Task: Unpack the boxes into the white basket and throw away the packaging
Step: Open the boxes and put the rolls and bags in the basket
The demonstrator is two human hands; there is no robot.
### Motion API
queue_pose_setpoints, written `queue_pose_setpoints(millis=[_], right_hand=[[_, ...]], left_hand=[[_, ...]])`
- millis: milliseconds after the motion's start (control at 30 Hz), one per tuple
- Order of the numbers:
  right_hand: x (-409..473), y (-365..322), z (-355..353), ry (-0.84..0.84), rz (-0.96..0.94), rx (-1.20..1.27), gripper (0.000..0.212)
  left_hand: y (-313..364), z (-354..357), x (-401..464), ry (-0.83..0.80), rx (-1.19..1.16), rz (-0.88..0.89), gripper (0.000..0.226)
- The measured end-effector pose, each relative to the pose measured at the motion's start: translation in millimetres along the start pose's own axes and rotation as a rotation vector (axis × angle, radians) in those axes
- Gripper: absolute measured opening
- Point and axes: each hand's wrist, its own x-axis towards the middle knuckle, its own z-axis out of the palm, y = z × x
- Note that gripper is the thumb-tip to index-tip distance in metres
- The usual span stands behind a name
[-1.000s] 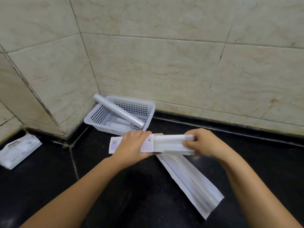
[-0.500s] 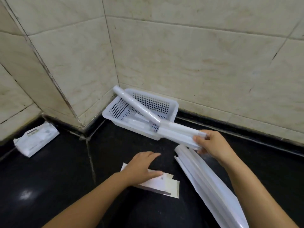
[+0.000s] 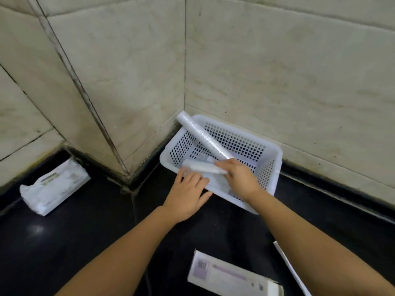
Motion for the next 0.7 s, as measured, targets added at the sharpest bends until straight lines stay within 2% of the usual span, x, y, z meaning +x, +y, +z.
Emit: queue_pose_setpoints(millis=[67,100,200,267,367,433,500,600,700], right_hand=[[0,14,8,-0.087,-0.113,-0.230,0.031],[1,23,12,-0.115,-0.152,-0.264,0.035],[3,31,10,-0.293,-0.236,-0.471,0.066],[0,26,-1,-0.399,-0.197,-0.535,0.072],[-4,18,-22,-0.296,-0.159,-0.420,0.073],[-19,21,-44,-0.185,-0.113,-0.310,0.064],[-44,36,-64,-0.066,-0.041,-0.194,0.053],[-101,67,-82,0.070,0.111,-0.065,0.046],[-162,107,-82,0.099,0.306,-0.036,0.043]], left_hand=[[0,3,-1,0.027,0.010,0.001,0.037],[1,4,-2,0.032,0.017,0.002,0.036],[1,5,-3,0.041,0.024,0.002,0.036],[2,3,-1,0.003,0.023,-0.006,0.039],[2,-7,6,-0.088,-0.009,-0.035,0.050],[8,-15,10,-0.160,-0.018,-0.062,0.059],[21,-21,11,-0.180,-0.008,-0.078,0.057],[65,-28,12,-0.109,-0.029,0.013,0.048],[126,-24,11,0.017,-0.172,0.224,0.035]])
